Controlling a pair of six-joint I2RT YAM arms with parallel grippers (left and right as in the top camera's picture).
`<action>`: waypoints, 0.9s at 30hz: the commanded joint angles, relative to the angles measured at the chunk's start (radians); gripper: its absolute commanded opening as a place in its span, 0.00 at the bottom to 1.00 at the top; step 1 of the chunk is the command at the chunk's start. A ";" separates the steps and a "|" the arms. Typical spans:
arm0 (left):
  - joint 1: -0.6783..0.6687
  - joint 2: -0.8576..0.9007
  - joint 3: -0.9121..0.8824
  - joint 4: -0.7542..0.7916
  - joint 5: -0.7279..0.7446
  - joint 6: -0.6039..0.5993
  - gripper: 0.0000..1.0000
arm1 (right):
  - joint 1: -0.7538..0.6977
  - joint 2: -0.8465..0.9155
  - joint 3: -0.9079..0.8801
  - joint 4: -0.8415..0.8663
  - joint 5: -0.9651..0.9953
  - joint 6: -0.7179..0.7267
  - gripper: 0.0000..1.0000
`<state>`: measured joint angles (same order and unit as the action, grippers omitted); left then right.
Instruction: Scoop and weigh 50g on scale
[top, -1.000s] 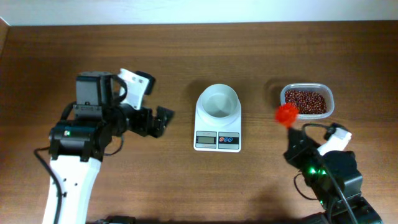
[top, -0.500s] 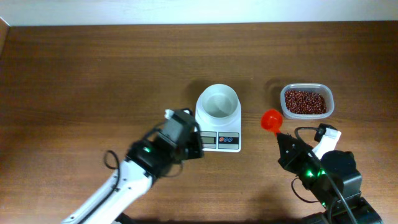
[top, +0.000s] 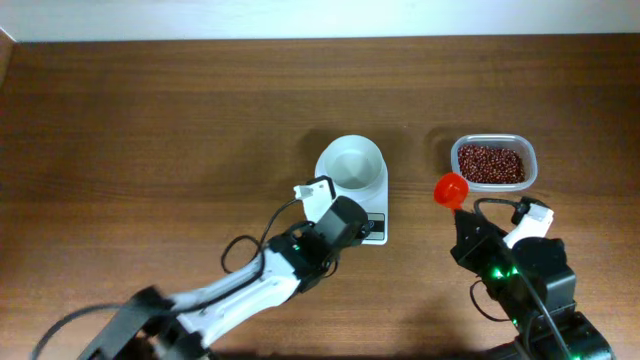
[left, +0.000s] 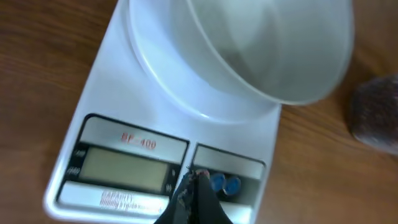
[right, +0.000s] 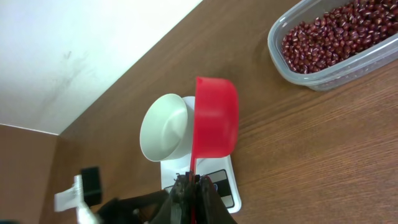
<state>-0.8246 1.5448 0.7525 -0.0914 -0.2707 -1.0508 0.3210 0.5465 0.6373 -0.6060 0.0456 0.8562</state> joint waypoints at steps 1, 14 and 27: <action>-0.004 0.067 -0.011 0.035 -0.013 -0.018 0.00 | -0.007 0.010 0.006 -0.001 0.019 -0.014 0.04; -0.004 0.082 0.134 -0.085 0.072 0.156 0.00 | -0.007 0.078 0.006 0.000 0.019 -0.014 0.04; -0.013 0.164 0.141 -0.078 0.075 0.155 0.00 | -0.007 0.078 0.006 0.000 0.019 -0.014 0.04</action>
<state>-0.8249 1.7020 0.8799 -0.1741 -0.2050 -0.9146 0.3210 0.6258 0.6373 -0.6064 0.0525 0.8562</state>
